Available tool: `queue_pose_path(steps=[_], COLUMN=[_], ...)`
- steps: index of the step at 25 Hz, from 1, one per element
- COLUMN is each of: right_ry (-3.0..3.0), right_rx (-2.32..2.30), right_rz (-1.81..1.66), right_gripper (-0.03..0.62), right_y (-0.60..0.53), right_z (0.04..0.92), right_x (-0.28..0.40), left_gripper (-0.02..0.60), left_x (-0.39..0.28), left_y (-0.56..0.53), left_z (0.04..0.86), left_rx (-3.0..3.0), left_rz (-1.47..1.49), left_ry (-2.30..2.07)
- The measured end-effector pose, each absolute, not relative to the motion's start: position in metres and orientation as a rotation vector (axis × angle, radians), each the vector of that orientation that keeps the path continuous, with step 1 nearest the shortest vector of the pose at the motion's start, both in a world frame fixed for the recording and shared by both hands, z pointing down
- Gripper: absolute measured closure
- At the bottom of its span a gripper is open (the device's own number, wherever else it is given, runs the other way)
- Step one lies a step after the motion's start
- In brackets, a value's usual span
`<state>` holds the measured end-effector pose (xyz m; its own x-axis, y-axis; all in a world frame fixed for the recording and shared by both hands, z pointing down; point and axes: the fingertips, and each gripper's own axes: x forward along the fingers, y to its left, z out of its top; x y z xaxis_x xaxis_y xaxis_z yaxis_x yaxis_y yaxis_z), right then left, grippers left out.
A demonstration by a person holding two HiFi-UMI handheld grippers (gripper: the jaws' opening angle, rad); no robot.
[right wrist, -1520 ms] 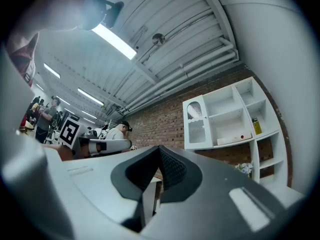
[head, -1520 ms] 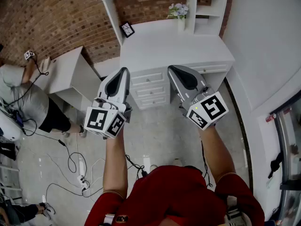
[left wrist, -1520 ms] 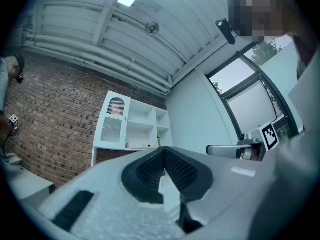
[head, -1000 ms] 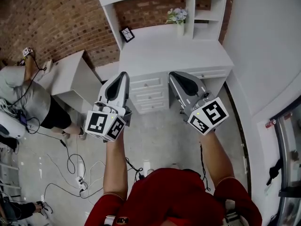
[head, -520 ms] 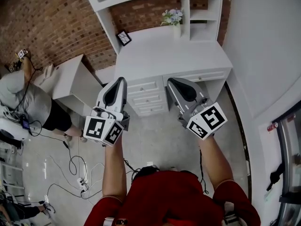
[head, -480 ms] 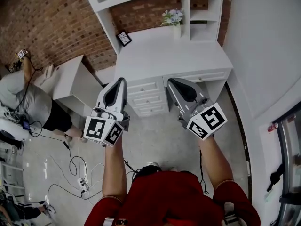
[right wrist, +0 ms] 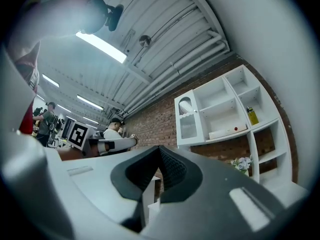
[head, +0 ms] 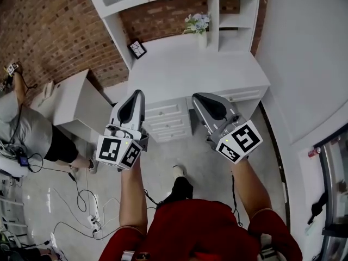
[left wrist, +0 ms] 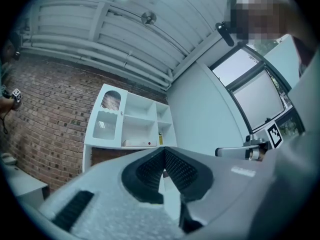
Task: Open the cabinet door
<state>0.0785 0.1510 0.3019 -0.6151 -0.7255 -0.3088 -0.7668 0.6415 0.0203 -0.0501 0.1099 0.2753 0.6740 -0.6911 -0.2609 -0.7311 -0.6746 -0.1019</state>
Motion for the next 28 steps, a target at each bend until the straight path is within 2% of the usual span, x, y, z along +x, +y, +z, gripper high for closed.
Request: queue_pose_path(steps=[16,28], right_ry=[2.577,2.555], right_rx=[-1.276,-1.327], right_rz=[0.285,0.243], right_gripper=[0.582,0.582], right_y=[-0.100,-0.209], right_z=[0.265,0.259], right_x=[0.023,0.021], left_gripper=[0.581,0.581], left_x=[-0.095,-0.107], left_y=[-0.135,-0.234], left_z=[0.260,0.269], left_rx=[-2.706,-2.754], left_rz=[0.335,0.377], left_ry=[1.013,1.006])
